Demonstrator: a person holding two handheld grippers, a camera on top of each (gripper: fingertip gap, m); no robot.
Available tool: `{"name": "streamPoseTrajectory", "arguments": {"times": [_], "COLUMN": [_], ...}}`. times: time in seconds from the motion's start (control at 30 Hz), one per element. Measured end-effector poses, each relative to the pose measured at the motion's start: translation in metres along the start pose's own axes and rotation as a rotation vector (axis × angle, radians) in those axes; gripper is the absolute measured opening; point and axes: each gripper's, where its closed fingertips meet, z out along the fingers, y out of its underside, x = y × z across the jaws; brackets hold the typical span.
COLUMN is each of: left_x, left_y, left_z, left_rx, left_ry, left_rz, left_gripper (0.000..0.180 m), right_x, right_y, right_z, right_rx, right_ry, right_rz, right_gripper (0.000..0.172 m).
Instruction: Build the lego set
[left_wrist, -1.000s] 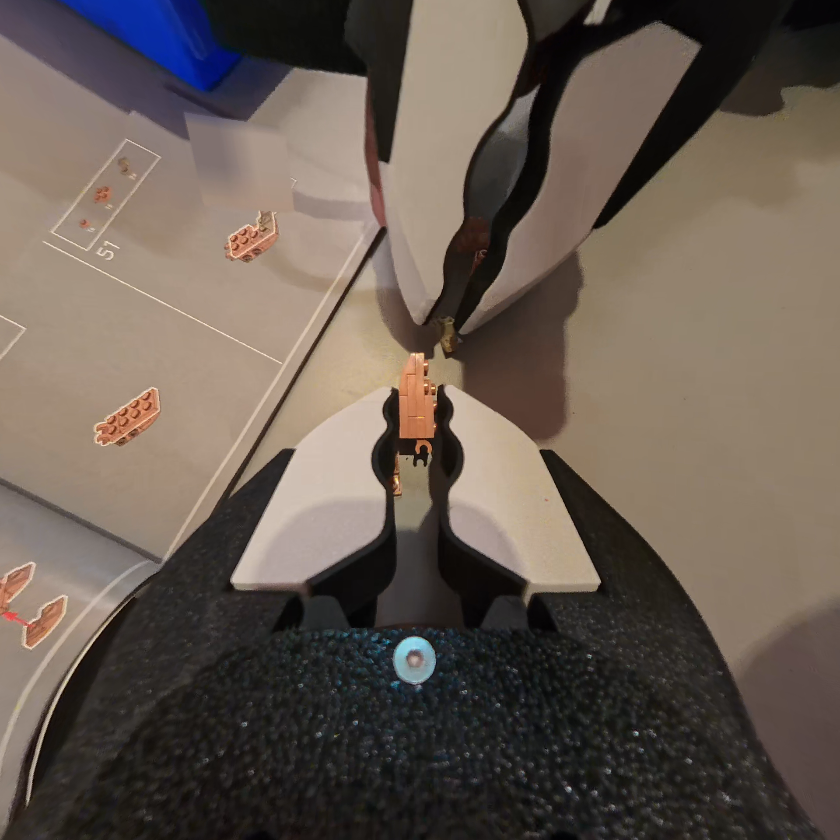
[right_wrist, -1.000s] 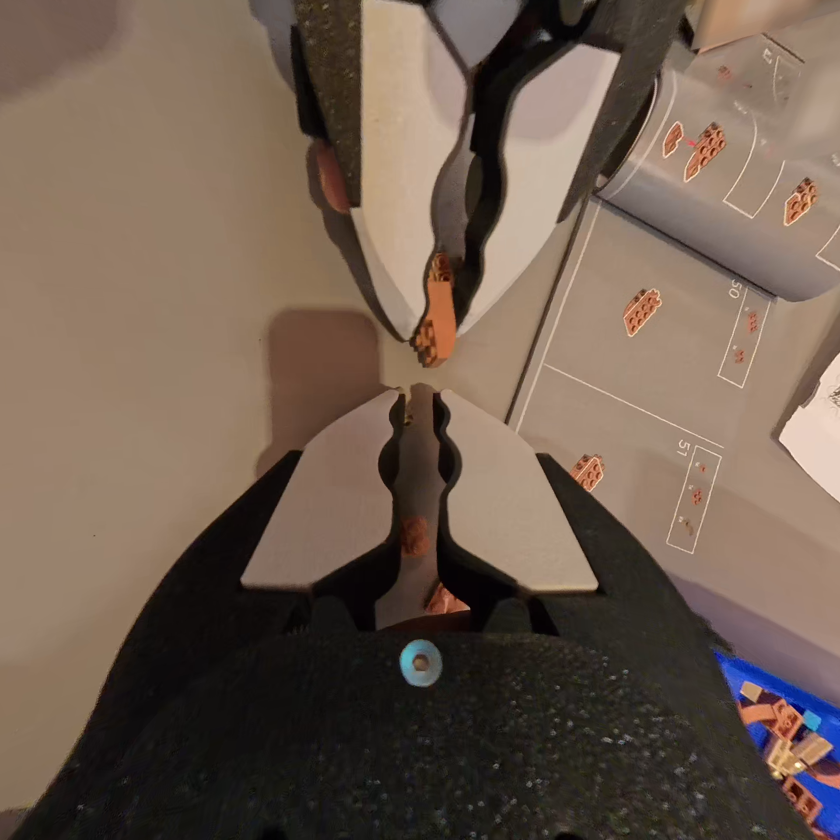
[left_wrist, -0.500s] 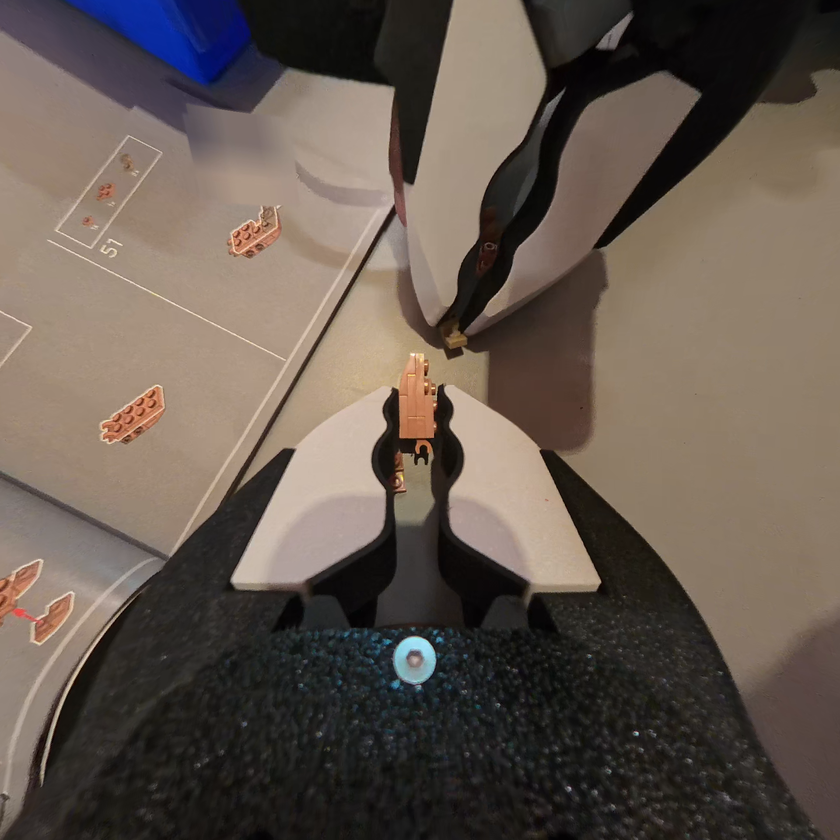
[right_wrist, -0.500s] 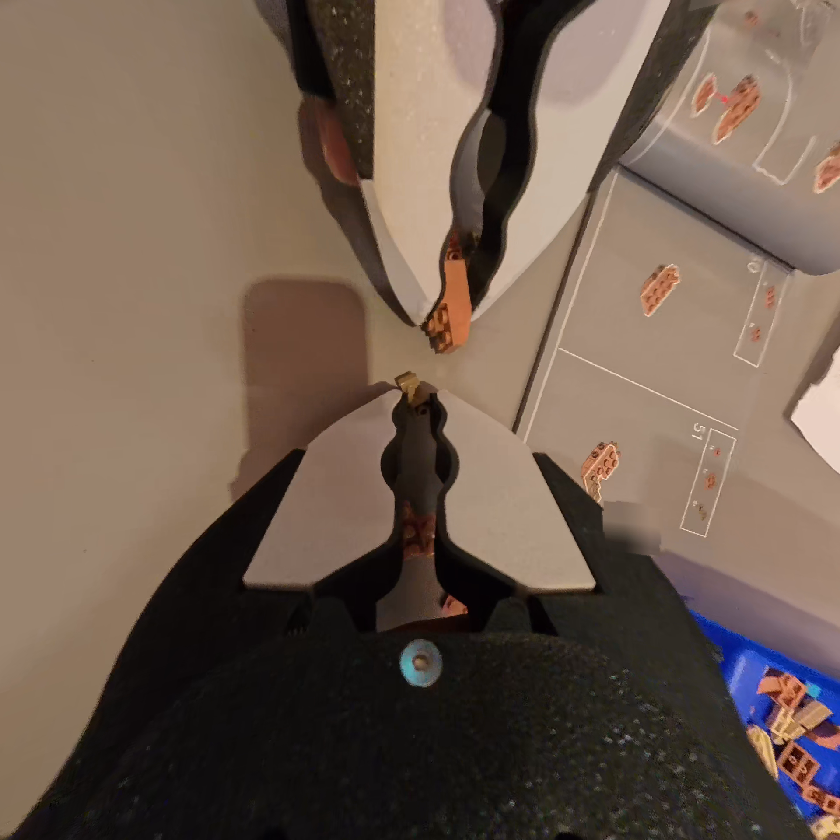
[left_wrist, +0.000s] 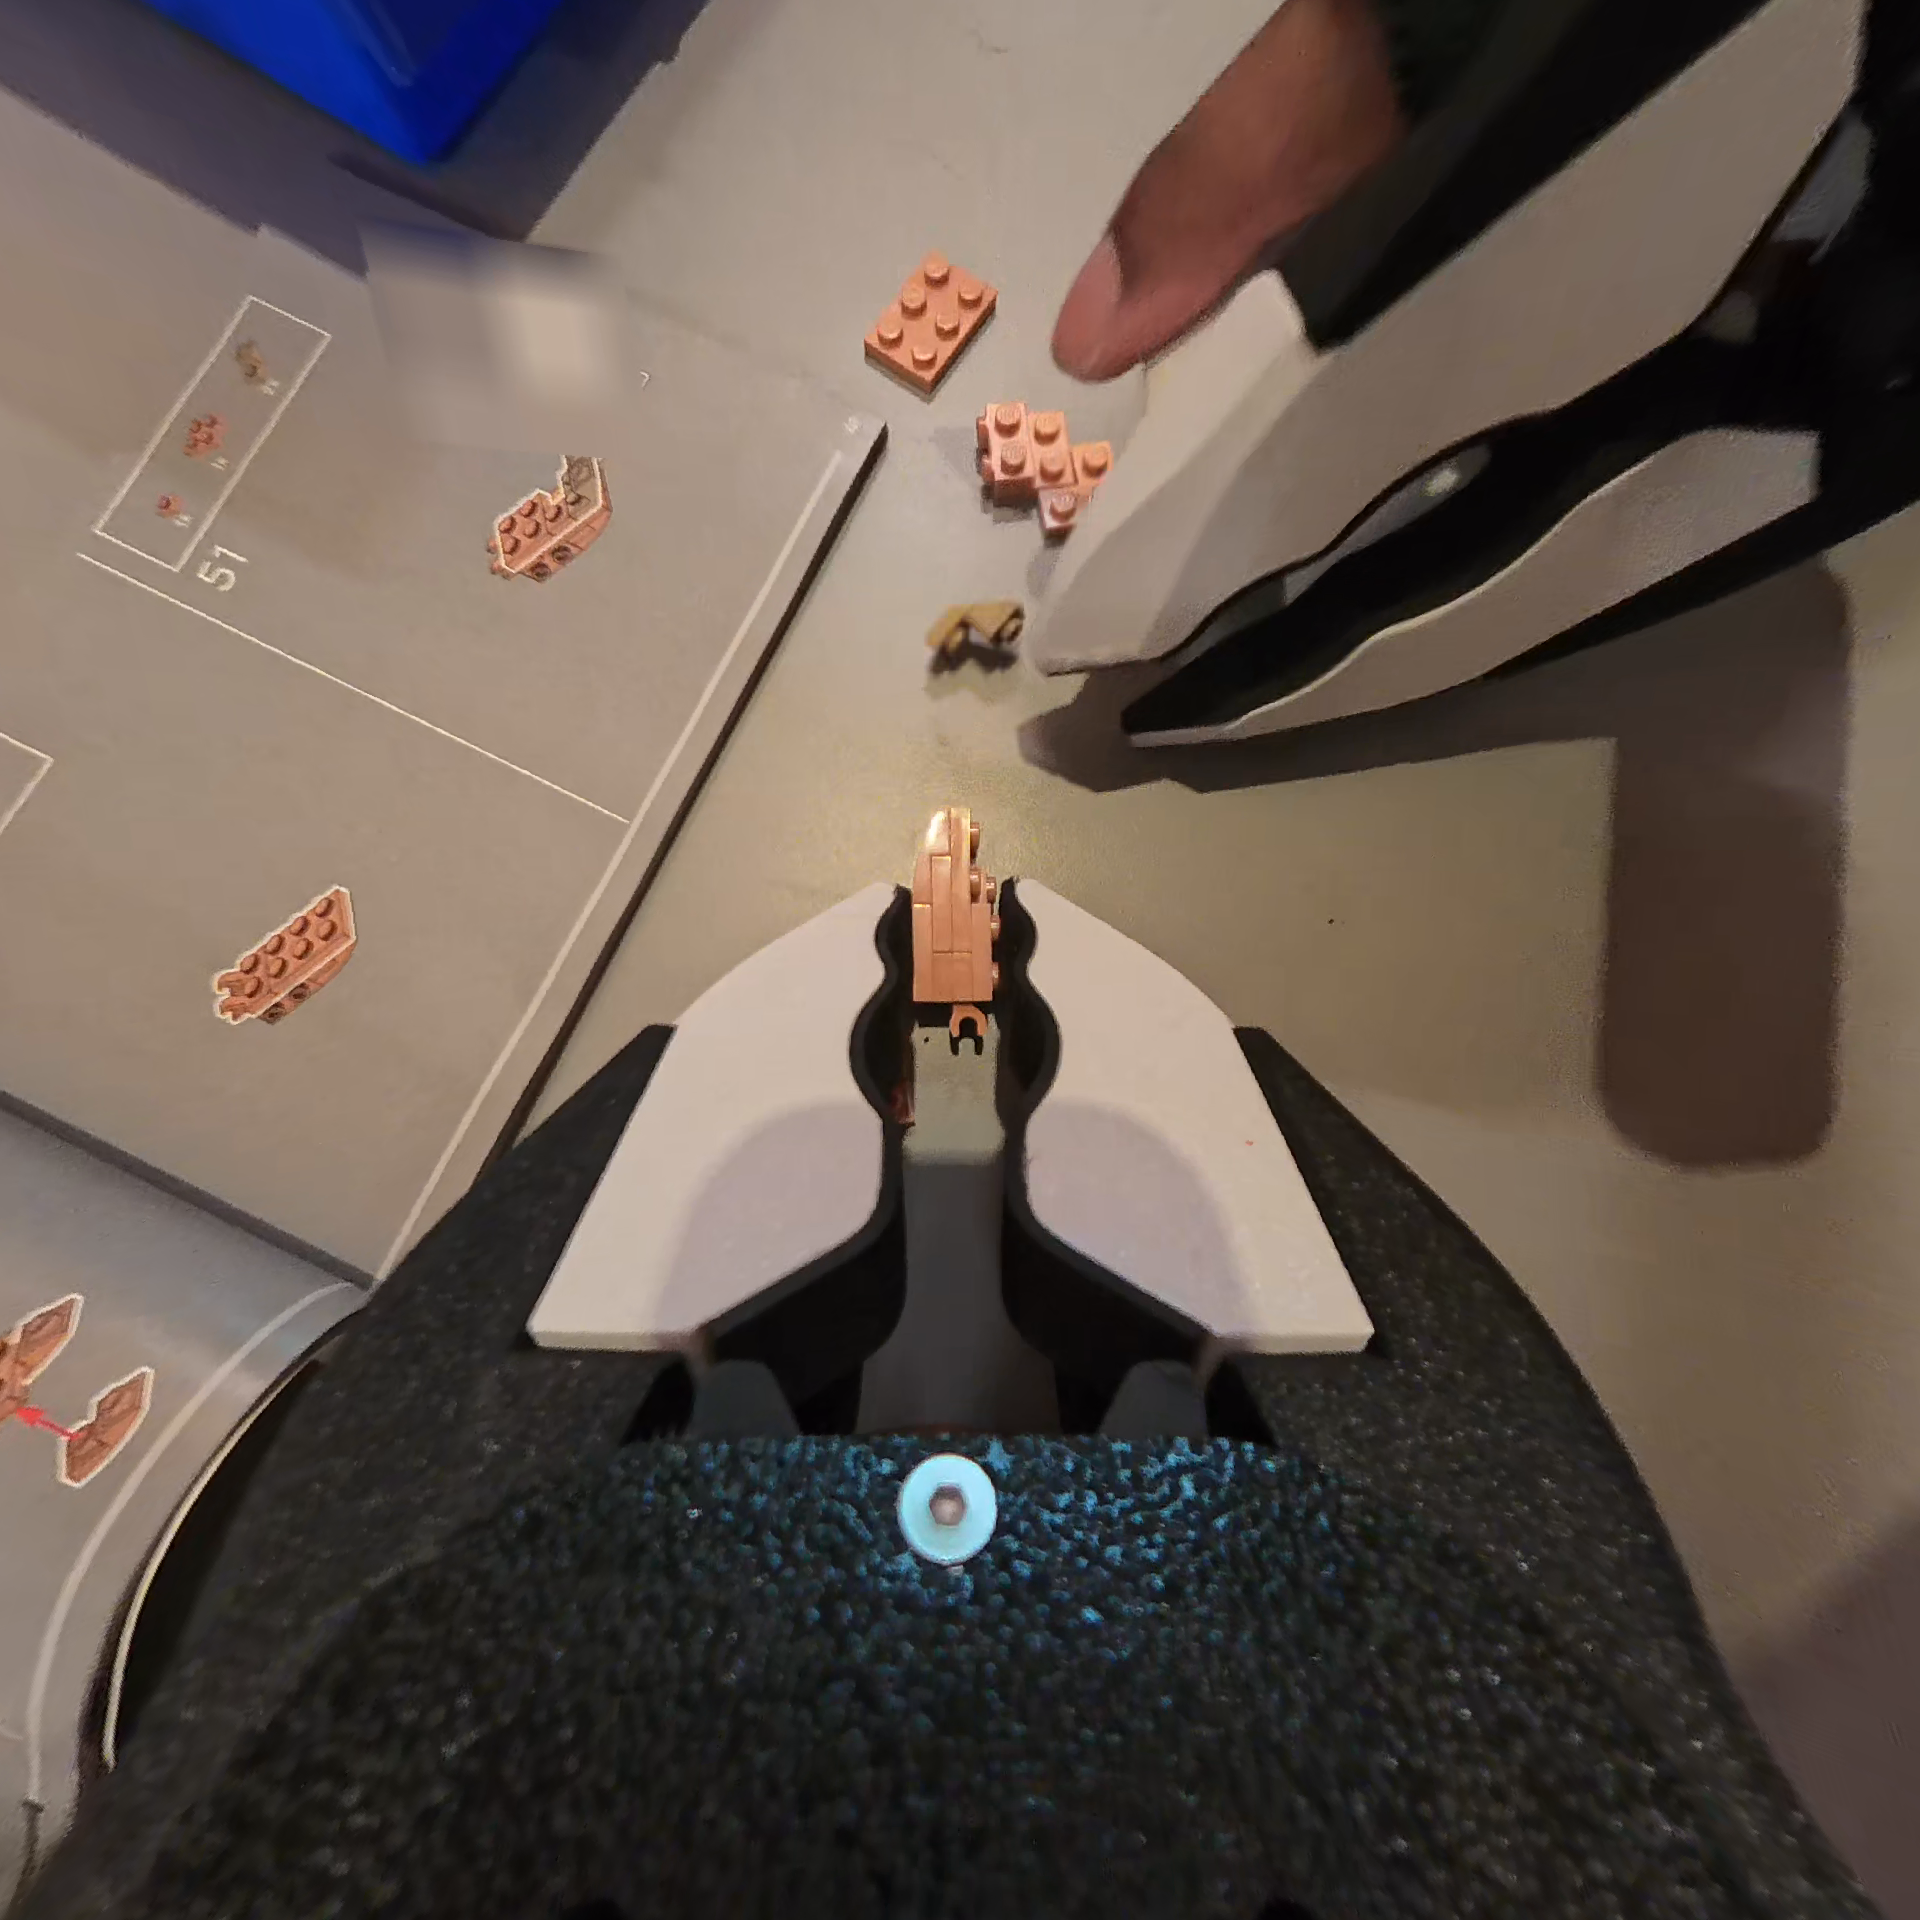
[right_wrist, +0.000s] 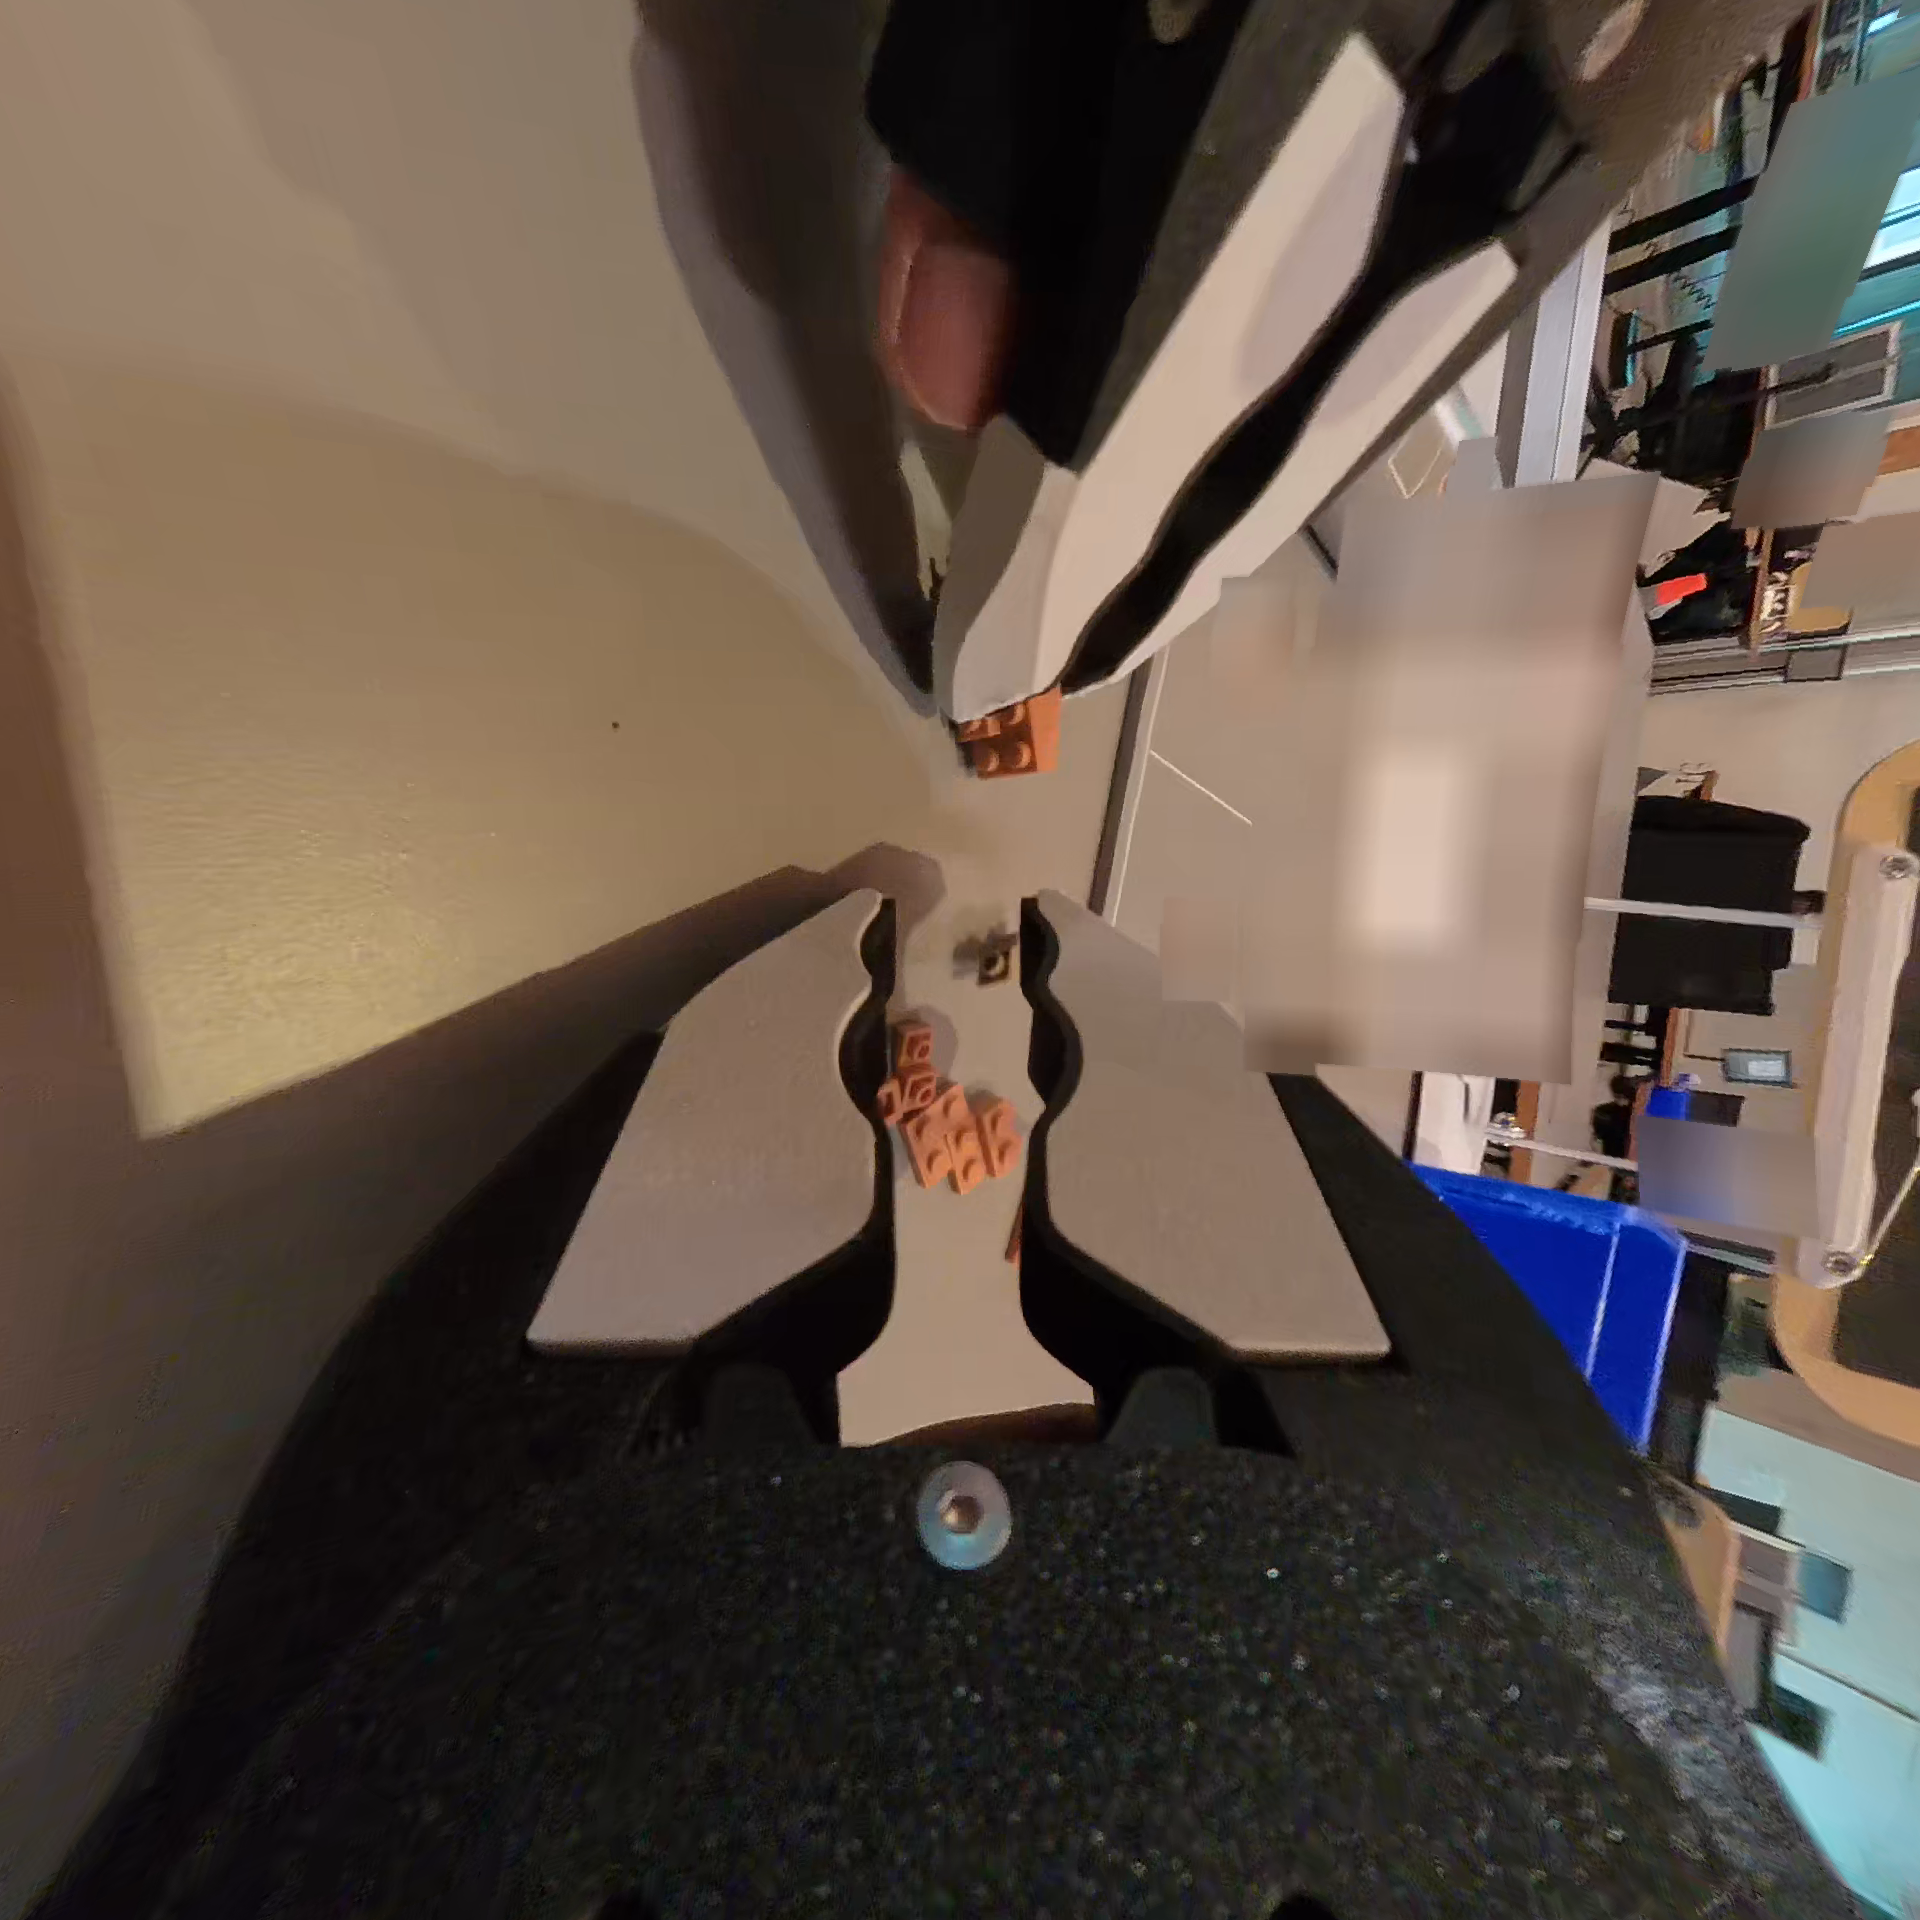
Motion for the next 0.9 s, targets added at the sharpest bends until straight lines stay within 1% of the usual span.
{"name": "streamPoseTrajectory", "arguments": {"times": [0.13, 0.27, 0.33, 0.53, 0.7, 0.8, 0.9], "left_x": [-0.001, -0.002, -0.003, -0.002, -0.004, -0.004, -0.003], "left_y": [-0.001, -0.001, -0.002, -0.002, -0.004, -0.004, -0.003], "left_z": [-0.001, -0.002, -0.002, -0.001, -0.002, -0.001, 0.000], "left_rx": [0.003, 0.007, 0.008, 0.015, 0.019, 0.017, 0.014], "left_ry": [-0.008, -0.019, -0.021, -0.021, -0.045, -0.045, -0.041], "left_rz": [0.005, 0.011, 0.011, 0.021, 0.043, 0.049, 0.052], "left_gripper": [0.015, 0.015, 0.015, 0.015, 0.015, 0.015, 0.015], "right_x": [0.024, 0.028, 0.023, 0.013, 0.010, 0.007, 0.006], "right_y": [0.005, 0.024, 0.028, 0.027, 0.030, 0.029, 0.029], "right_z": [-0.005, 0.005, 0.007, 0.011, 0.017, 0.016, 0.015], "right_rx": [0.032, -0.011, -0.009, -0.004, -0.072, -0.083, -0.087], "right_ry": [-0.016, -0.186, -0.262, -0.364, -0.391, -0.417, -0.420], "right_rz": [0.163, 0.412, 0.490, 0.556, 0.541, 0.536, 0.532], "right_gripper": [0.022, 0.020, 0.021, 0.020, 0.018, 0.010, 0.008]}}
